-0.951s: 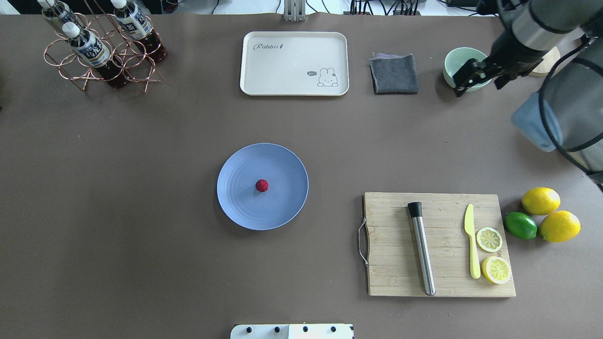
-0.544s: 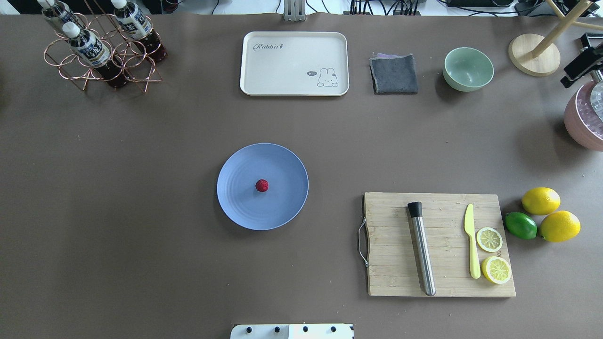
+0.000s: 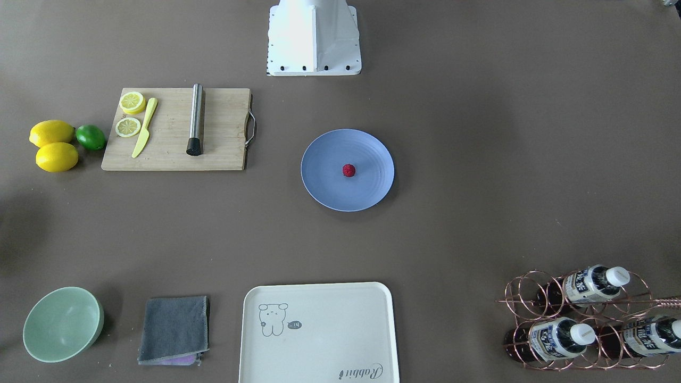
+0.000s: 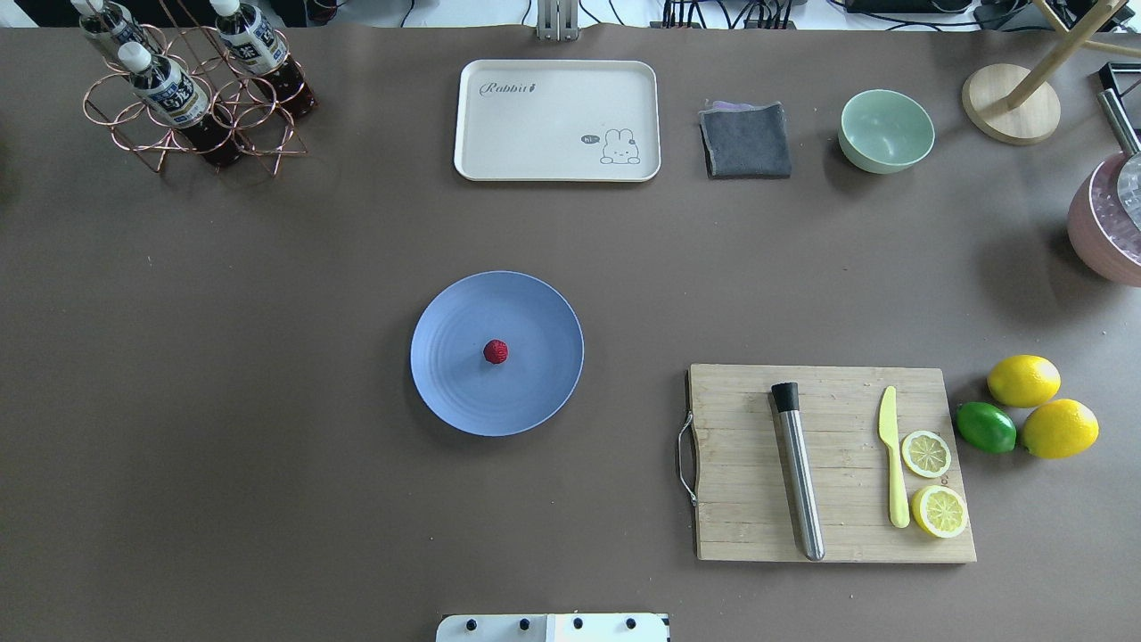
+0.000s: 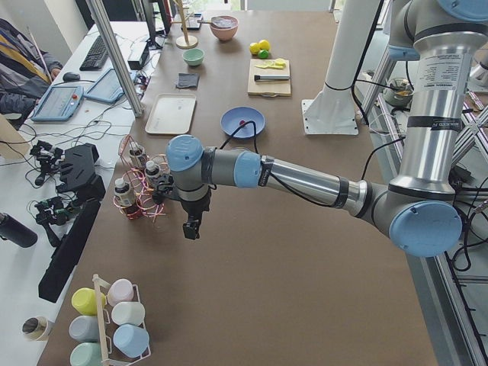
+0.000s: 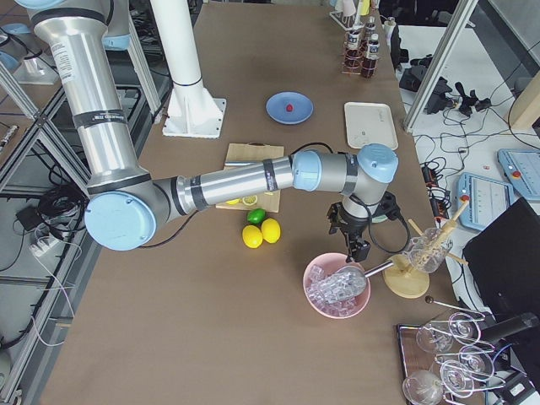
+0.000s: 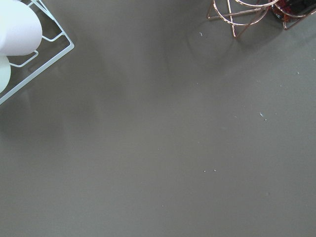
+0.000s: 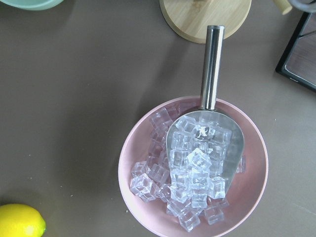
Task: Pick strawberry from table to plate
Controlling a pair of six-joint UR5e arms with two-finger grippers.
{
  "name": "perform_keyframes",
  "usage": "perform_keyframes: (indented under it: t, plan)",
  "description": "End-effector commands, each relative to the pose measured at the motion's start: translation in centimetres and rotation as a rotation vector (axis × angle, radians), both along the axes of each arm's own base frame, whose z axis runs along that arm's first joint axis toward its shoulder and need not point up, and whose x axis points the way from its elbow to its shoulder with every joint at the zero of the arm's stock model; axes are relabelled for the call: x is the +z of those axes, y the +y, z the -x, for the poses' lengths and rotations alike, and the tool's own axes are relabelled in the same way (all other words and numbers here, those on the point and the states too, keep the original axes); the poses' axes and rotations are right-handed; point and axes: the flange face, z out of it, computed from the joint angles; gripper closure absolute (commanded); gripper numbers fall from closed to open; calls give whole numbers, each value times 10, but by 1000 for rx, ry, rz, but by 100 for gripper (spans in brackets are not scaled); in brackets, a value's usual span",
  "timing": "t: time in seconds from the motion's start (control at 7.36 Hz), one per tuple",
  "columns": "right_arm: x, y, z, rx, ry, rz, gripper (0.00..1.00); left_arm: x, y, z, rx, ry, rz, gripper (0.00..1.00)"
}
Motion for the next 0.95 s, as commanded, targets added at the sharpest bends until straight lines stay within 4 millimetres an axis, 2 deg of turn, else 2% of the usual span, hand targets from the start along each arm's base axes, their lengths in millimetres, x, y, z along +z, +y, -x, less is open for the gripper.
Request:
perform_keyframes:
  t: [0.0, 0.14, 0.41, 0.82]
  plan:
    - [20, 3, -20, 7, -12, 16, 0, 9, 1, 5, -5, 2, 24, 3]
    - [21, 5, -30, 26, -16, 18, 0, 7, 4, 10, -15, 5, 20, 3]
    - [24, 8, -38, 41, -12, 25, 0, 4, 3, 19, -32, 7, 12, 3]
    - [25, 9, -40, 48, -13, 27, 0, -1, 8, 22, -38, 7, -2, 3]
